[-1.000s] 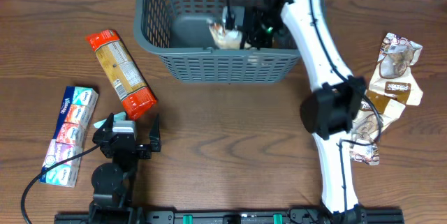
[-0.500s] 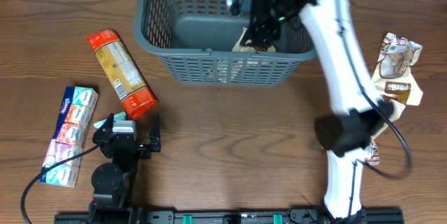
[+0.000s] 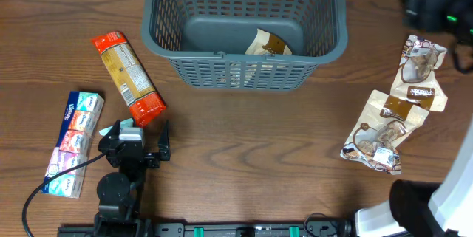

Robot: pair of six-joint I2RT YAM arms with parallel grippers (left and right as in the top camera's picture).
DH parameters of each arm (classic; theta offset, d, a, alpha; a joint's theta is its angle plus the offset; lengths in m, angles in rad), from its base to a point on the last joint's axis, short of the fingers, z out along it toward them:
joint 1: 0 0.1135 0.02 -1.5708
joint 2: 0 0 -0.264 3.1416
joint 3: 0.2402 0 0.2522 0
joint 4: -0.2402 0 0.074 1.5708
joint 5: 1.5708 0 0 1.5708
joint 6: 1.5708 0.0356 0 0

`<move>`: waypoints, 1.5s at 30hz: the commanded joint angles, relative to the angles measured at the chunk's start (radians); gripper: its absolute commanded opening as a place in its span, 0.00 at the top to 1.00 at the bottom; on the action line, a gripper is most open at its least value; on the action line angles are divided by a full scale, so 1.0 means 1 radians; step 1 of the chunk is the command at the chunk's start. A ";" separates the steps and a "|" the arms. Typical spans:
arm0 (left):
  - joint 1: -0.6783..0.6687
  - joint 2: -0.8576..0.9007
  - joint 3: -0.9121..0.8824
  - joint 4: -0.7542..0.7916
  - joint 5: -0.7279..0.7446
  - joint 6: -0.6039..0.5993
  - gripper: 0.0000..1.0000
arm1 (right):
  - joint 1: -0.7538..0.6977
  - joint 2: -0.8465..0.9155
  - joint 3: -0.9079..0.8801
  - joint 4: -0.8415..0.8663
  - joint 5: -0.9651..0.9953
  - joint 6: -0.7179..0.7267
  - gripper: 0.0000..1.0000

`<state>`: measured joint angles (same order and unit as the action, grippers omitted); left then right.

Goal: Pack container

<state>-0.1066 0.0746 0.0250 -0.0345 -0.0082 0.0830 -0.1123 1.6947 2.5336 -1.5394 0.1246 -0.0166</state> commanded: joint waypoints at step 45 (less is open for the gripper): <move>-0.003 0.002 -0.020 -0.036 -0.033 0.010 0.02 | -0.251 -0.250 -1.651 0.773 0.141 0.512 0.01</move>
<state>-0.1066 0.0765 0.0277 -0.0383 -0.0120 0.0830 -0.3531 1.4036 0.8886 -0.7811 0.2298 0.4759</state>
